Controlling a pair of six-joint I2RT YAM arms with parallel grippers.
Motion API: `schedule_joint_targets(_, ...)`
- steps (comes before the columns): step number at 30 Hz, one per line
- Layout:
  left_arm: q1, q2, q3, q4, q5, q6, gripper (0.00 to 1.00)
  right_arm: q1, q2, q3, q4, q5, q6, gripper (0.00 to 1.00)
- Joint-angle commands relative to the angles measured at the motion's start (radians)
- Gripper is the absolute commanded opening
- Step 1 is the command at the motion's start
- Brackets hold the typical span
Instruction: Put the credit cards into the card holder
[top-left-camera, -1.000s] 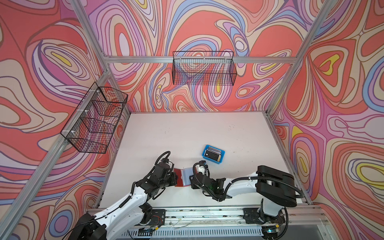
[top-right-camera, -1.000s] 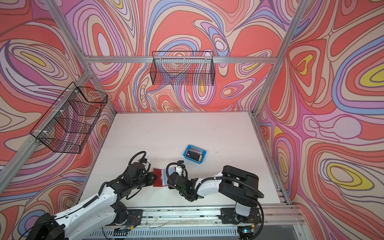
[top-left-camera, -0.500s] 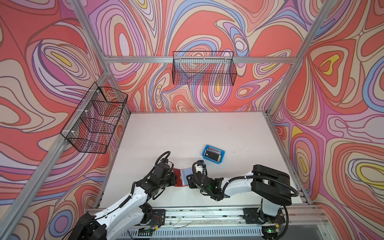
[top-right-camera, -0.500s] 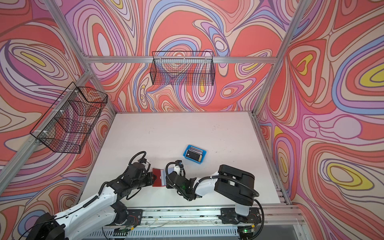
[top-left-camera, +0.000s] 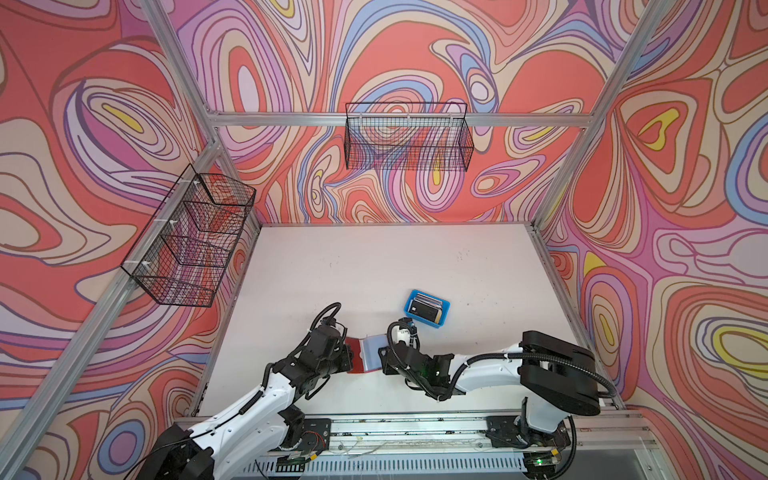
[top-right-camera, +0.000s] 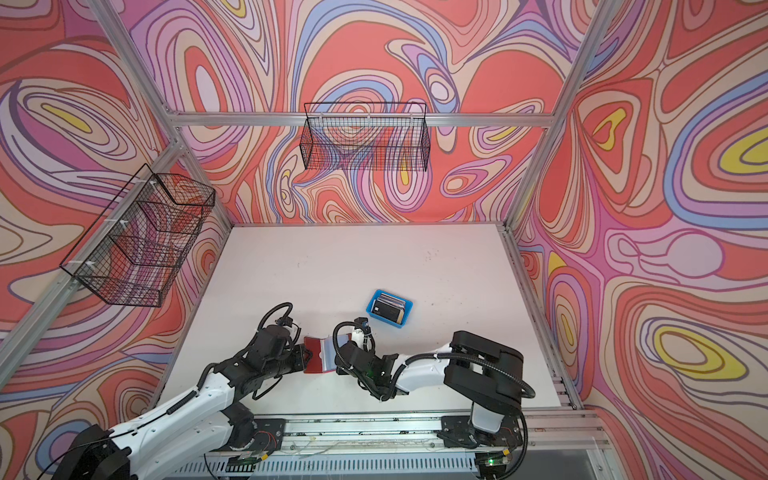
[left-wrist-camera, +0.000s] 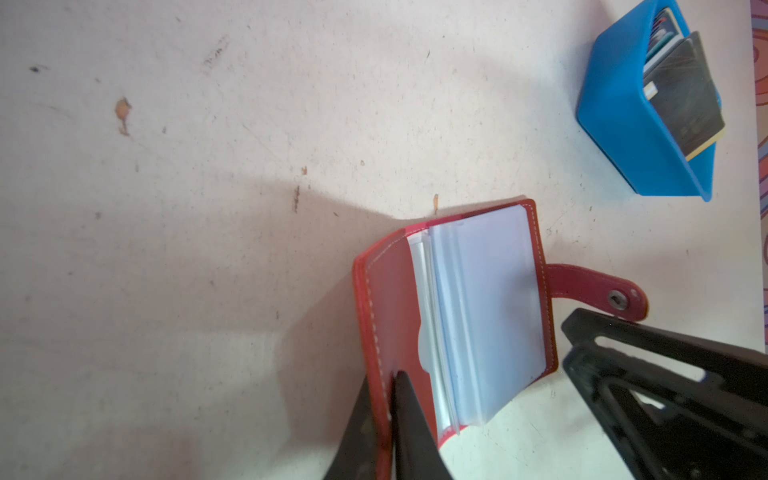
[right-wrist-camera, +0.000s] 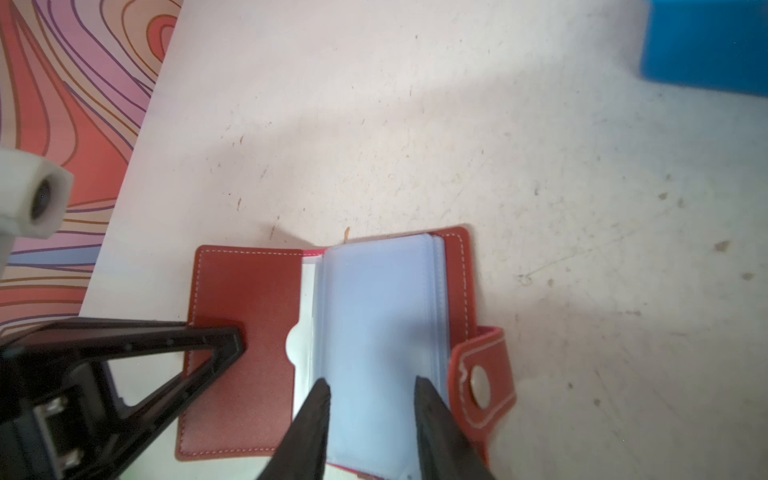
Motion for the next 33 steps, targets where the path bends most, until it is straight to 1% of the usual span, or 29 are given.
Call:
schedule_joint_targets(1,0.004,0.001,-0.004,-0.03,-0.015,0.004,0.11,-0.002,0.03,0.019,-0.015,-0.006,-0.004,0.36)
schedule_joint_targets(8,0.005,-0.001,-0.006,-0.027,-0.011,0.003,0.12,-0.002,0.031,0.022,-0.03,0.001,-0.002,0.36)
schedule_joint_targets(14,0.004,0.001,-0.006,-0.023,-0.009,0.004,0.12,-0.002,0.031,0.034,-0.027,-0.018,-0.011,0.36)
schedule_joint_targets(15,0.005,0.002,-0.007,-0.021,-0.009,0.004,0.12,-0.003,0.062,0.037,-0.027,-0.021,-0.012,0.36)
schedule_joint_targets(22,0.004,0.011,-0.014,-0.013,-0.007,0.004,0.12,-0.003,0.081,0.044,-0.019,-0.037,-0.001,0.36)
schedule_joint_targets(26,0.005,0.011,-0.018,-0.007,-0.007,0.002,0.12,-0.006,0.097,0.042,0.013,-0.072,0.013,0.41)
schedule_joint_targets(33,0.004,0.011,-0.019,-0.005,-0.004,0.003,0.12,-0.034,0.14,0.048,0.103,-0.159,0.031,0.42)
